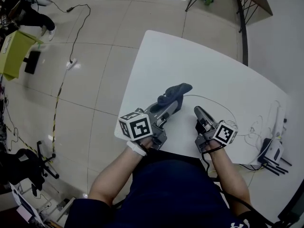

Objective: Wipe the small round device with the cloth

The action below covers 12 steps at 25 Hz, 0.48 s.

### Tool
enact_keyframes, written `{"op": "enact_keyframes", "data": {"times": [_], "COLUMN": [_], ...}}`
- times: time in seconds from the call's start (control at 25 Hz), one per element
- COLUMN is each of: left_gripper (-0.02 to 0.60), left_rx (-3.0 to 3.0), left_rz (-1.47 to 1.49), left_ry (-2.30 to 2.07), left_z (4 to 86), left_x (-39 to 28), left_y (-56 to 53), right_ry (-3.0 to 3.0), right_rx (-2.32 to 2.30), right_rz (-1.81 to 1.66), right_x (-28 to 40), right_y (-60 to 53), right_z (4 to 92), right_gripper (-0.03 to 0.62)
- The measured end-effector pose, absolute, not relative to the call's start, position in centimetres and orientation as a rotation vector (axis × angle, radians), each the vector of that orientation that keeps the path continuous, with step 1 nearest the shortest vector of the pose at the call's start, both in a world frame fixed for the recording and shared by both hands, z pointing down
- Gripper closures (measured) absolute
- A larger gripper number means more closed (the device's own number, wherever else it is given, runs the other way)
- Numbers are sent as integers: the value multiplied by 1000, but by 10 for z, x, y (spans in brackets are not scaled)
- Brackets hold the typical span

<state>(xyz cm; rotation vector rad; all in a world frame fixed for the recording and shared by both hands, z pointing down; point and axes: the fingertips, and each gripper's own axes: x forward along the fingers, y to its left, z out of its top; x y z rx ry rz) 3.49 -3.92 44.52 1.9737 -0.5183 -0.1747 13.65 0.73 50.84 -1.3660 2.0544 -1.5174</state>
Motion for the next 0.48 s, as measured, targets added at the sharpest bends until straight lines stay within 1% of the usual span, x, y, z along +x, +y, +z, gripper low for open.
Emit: {"op": "enact_keyframes", "data": {"times": [0.2,0.48], "left_gripper": [482,482], "left_rx": [1746,1653], "left_rz": [-318,-358], "left_ry": [-551,-624], "left_z": [477,519], "left_x": [22,-9], "left_y": [-42,-38], "right_ry": [2038,2054], "right_rx": [-1351,-1383], "right_rz": [-1517,-1545], "right_x": [141,142], "right_y": [12,19], "right_z": [512,520], "right_gripper": [530,531]}}
